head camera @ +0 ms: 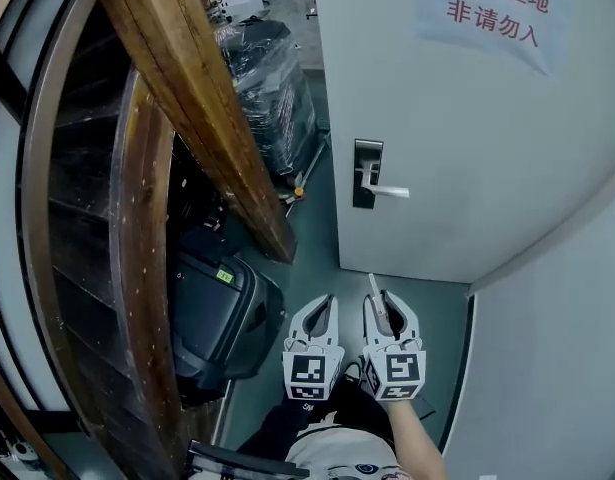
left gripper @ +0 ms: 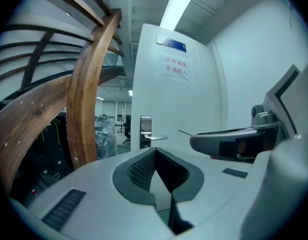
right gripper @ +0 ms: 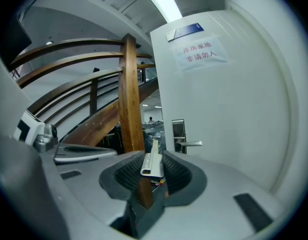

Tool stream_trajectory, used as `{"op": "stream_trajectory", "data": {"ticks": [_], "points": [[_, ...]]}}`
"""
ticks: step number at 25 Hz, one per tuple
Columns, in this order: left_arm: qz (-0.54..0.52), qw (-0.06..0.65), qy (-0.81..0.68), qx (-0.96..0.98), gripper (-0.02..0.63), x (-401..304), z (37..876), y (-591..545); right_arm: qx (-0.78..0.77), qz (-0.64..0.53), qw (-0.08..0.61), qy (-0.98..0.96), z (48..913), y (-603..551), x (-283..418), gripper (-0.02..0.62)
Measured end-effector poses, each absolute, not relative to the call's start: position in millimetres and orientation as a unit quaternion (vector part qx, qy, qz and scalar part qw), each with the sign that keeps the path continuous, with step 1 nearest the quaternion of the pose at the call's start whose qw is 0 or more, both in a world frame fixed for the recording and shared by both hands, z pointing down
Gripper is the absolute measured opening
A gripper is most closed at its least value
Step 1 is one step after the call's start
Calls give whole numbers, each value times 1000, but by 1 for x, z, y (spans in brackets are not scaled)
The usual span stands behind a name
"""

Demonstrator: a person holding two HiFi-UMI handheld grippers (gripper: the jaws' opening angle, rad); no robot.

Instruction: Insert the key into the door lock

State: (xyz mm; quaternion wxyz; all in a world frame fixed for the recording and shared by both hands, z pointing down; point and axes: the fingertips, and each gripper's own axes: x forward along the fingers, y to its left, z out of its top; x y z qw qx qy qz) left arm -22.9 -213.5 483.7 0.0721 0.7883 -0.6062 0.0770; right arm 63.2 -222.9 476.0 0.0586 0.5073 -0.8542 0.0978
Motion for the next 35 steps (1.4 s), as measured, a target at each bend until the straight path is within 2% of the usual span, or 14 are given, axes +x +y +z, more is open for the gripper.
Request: {"op": "stream_trajectory", "data": {"ticks": [8,20,35], "points": [[88,92,-611,781,3,-48,527,-241,522,111,101,-840,540,-303,49,118],[106,115,-605,780,3,-98,628,-260,566,84,119,-812,612,-449,29,118],[103,130,-608,776,3,-116,654,-292,584,93,144,-793,641,-510,35,118]]}}
